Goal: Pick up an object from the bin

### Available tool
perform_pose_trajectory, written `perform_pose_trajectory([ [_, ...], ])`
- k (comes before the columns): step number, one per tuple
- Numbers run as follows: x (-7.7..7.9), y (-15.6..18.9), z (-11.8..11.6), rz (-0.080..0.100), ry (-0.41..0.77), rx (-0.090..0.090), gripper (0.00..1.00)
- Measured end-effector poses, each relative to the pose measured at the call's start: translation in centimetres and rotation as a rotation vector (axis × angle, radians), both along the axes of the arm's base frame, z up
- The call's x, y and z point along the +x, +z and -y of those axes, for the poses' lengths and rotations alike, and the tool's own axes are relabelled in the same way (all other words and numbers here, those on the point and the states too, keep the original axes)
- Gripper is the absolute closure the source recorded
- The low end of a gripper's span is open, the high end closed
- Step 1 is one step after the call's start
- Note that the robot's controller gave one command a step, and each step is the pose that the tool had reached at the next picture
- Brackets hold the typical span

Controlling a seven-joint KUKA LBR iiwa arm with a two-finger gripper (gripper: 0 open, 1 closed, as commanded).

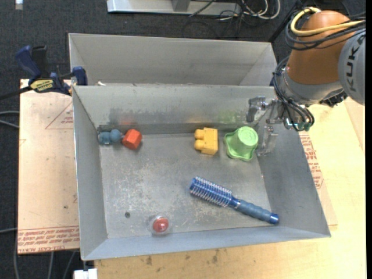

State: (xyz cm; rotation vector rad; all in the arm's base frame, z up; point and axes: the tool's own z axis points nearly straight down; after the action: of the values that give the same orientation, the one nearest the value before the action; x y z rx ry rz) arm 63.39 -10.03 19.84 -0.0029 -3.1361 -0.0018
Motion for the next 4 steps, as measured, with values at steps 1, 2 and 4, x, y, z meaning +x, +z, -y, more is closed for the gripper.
perform_pose_trajectory([
  [1, -2.0, -12.9, -4.5, -0.001, 0.052, 0.002, 0.00],
  [2, -12.0, -11.6, -5.8, 0.010, -0.043, 0.000, 0.00],
  [4, -10.9, -5.4, -14.7, 0.017, -0.003, 0.001, 0.00],
])
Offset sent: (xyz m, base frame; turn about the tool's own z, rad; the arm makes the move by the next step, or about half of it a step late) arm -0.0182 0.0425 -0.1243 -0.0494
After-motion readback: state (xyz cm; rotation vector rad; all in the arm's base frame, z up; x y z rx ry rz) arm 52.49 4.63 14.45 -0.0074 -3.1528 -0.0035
